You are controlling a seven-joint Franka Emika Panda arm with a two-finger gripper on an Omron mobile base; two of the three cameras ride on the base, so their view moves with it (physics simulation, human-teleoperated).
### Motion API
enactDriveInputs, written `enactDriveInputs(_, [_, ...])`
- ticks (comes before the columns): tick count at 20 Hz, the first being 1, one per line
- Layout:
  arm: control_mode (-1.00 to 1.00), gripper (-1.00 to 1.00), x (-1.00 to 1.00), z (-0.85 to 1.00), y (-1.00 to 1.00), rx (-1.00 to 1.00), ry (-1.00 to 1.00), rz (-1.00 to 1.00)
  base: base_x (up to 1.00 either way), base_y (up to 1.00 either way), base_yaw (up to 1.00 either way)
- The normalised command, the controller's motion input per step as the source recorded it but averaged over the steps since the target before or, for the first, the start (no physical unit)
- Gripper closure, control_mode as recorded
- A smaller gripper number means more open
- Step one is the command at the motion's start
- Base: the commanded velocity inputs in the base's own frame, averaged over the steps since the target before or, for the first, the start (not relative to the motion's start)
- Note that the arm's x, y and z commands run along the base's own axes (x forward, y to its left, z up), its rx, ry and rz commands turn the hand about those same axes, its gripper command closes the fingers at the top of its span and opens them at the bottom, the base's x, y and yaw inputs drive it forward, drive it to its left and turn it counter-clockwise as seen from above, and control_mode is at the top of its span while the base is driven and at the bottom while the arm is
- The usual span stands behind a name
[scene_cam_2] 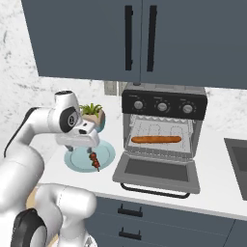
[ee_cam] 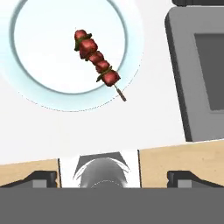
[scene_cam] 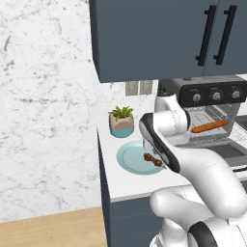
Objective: Pick up the kebab skewer and baguette bread, and place them inside the toaster oven. Close the toaster oven door and start by setting the timer.
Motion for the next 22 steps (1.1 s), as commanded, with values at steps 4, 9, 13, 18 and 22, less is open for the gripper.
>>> enactDriveInputs(4, [-1.0,-1.0,0.53,-0.44,0.0,0.0,0.12,0.31,0.0,0.0,0.0])
enactDriveInputs(9, [-1.0,-1.0,0.53,-0.45,0.0,0.0,0.09,0.23,0.0,0.0,0.0])
enactDriveInputs(13, [-1.0,-1.0,0.4,-0.37,0.0,0.0,0.09,0.2,0.0,0.0,0.0])
enactDriveInputs(18, [-1.0,-1.0,0.31,-0.39,0.0,0.0,0.03,0.17,0.0,0.0,0.0])
enactDriveInputs(22, [-1.0,-1.0,0.47,-0.47,0.0,0.06,0.0,0.14,0.0,0.0,0.0])
